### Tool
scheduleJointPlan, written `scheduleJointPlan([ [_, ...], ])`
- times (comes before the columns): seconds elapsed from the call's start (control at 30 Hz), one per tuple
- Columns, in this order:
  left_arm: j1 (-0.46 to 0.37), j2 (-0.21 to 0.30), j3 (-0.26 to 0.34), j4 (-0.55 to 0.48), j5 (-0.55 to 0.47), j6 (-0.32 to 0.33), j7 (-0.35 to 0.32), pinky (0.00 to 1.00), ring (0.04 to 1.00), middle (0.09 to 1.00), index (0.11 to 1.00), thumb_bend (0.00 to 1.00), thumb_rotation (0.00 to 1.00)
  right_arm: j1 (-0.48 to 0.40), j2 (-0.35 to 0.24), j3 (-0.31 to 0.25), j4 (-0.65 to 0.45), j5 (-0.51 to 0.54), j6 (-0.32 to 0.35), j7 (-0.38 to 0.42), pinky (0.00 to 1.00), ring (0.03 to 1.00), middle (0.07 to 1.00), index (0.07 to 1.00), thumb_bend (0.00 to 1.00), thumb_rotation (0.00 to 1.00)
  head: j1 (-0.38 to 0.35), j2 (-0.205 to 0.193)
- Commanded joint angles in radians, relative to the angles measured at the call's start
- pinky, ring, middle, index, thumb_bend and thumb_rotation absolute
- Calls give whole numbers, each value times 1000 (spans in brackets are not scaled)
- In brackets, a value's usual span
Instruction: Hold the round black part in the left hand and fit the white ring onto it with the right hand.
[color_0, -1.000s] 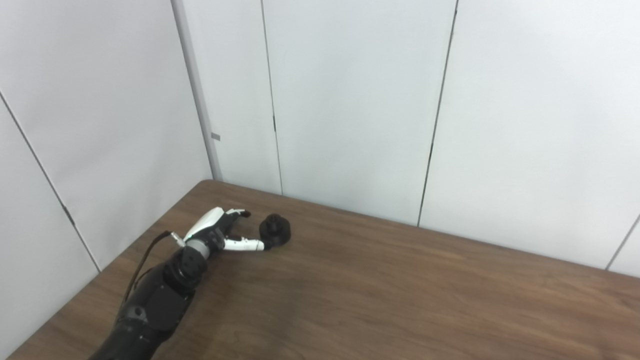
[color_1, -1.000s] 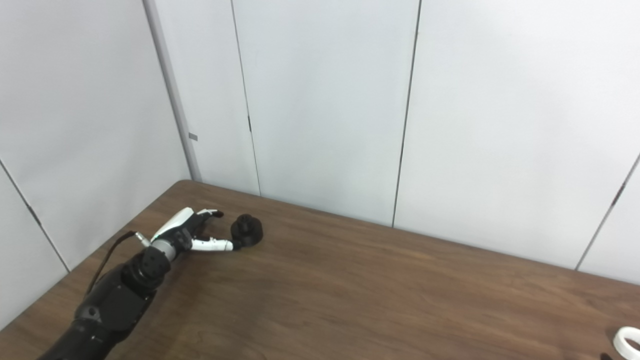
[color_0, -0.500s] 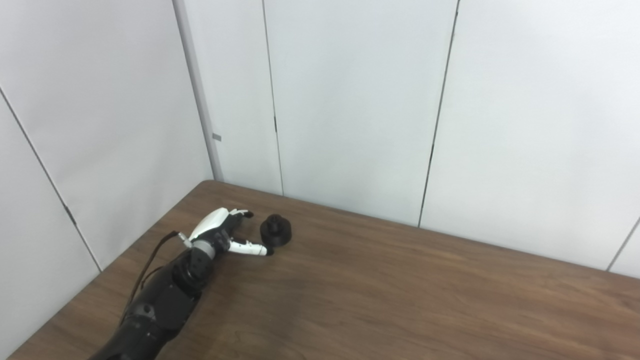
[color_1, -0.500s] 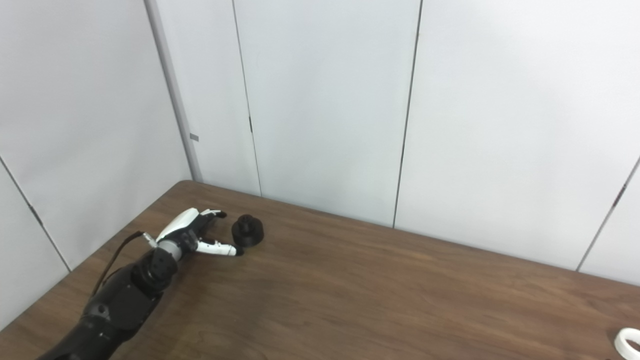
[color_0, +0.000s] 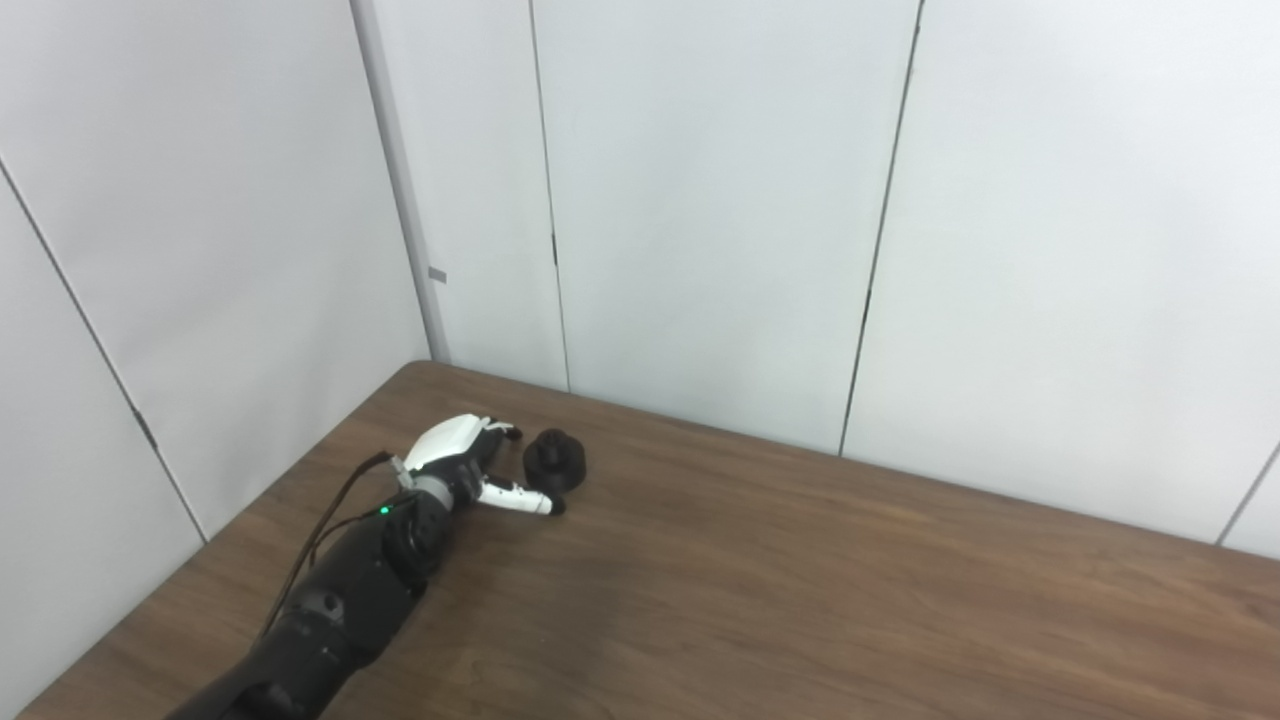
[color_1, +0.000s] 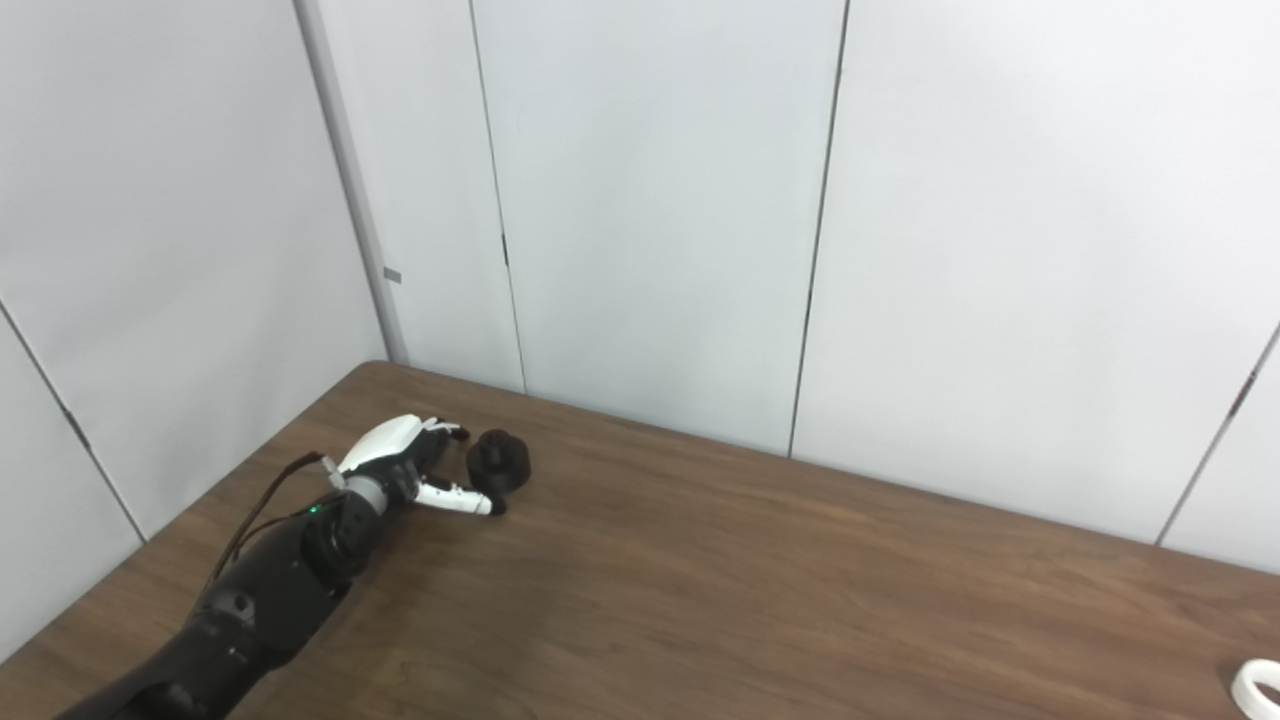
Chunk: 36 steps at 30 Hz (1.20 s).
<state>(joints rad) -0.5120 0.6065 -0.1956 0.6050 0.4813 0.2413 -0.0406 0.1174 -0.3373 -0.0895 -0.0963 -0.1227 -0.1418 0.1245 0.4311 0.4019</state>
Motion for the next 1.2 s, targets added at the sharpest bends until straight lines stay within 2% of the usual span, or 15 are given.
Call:
scheduleJointPlan([
  [0.0, -8, -41, -39, 27, 13, -3, -31, 1000, 1000, 1000, 853, 1000, 375, 12, -14, -9, -18, 3, 12, -2, 910, 1000, 1000, 1000, 582, 799, -1, 3],
  [0.23, -10, -48, -57, 42, 26, -19, -13, 1000, 1000, 1000, 814, 1000, 365, 15, -15, -8, -28, 2, 26, 1, 876, 1000, 1000, 1000, 621, 805, 2, 3],
  [0.5, -5, -57, -37, 38, -6, -43, -19, 1000, 1000, 1000, 808, 1000, 373, 14, -14, -8, -21, 0, 12, -3, 869, 1000, 1000, 1000, 617, 812, -3, 2],
  [0.8, -9, -66, -51, 53, -2, -55, -29, 1000, 1000, 1000, 798, 1000, 334, 19, -12, -6, -32, 1, 24, -2, 845, 1000, 1000, 1000, 651, 815, -3, 4],
  [1.0, 2, -71, -45, 64, -6, -92, 1, 1000, 1000, 1000, 766, 1000, 250, 20, -10, -5, -43, 5, 27, -1, 861, 1000, 1000, 1000, 642, 815, -5, 5],
  [1.17, 7, -76, -54, 79, -12, -112, 15, 1000, 1000, 1000, 761, 995, 231, 21, -13, -4, -43, 3, 21, -1, 864, 1000, 1000, 1000, 628, 810, -7, 8],
])
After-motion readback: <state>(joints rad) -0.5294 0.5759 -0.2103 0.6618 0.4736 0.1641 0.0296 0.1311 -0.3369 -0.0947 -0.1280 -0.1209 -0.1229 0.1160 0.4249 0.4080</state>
